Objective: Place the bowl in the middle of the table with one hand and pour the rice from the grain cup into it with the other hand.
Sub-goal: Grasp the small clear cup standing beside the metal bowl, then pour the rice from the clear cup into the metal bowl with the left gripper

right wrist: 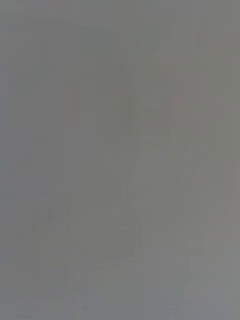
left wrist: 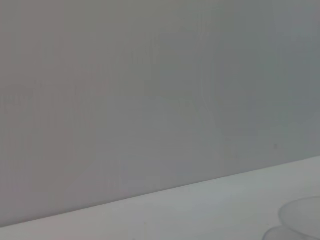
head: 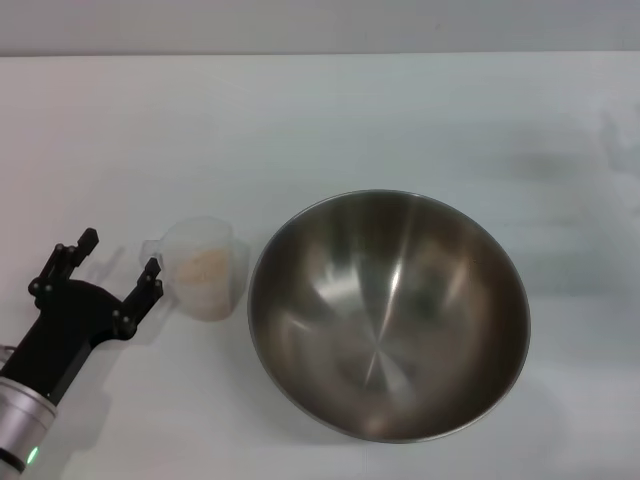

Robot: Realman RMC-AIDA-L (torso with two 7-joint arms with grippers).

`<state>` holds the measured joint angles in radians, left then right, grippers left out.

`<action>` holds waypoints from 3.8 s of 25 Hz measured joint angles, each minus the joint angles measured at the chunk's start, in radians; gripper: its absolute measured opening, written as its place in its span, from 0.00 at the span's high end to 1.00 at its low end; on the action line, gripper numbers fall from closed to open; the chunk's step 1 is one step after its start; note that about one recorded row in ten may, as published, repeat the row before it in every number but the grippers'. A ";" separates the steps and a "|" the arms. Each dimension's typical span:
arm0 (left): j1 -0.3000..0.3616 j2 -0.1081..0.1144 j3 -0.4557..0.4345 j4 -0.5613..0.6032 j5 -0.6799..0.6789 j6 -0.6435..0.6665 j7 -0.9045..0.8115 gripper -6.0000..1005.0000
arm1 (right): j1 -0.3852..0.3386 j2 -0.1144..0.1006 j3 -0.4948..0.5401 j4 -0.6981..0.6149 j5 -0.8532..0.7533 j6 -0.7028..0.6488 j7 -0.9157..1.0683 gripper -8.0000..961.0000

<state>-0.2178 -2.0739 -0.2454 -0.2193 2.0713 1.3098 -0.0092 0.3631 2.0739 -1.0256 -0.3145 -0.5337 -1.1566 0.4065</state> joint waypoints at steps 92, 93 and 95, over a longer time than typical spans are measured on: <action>-0.246 -0.005 -0.030 0.023 0.501 0.252 1.930 0.91 | 0.101 0.005 0.052 0.045 0.001 0.092 -0.118 0.50; -0.246 -0.005 -0.030 0.023 0.501 0.251 1.937 0.91 | 0.102 0.005 0.052 0.045 0.001 0.092 -0.125 0.50; -0.247 -0.005 -0.028 0.023 0.501 0.251 1.948 0.91 | 0.105 0.005 0.052 0.046 0.001 0.092 -0.142 0.50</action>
<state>-0.4647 -2.0785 -0.2739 -0.1959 2.5725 1.5606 1.9387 0.4676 2.0794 -0.9735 -0.2687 -0.5323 -1.0645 0.2647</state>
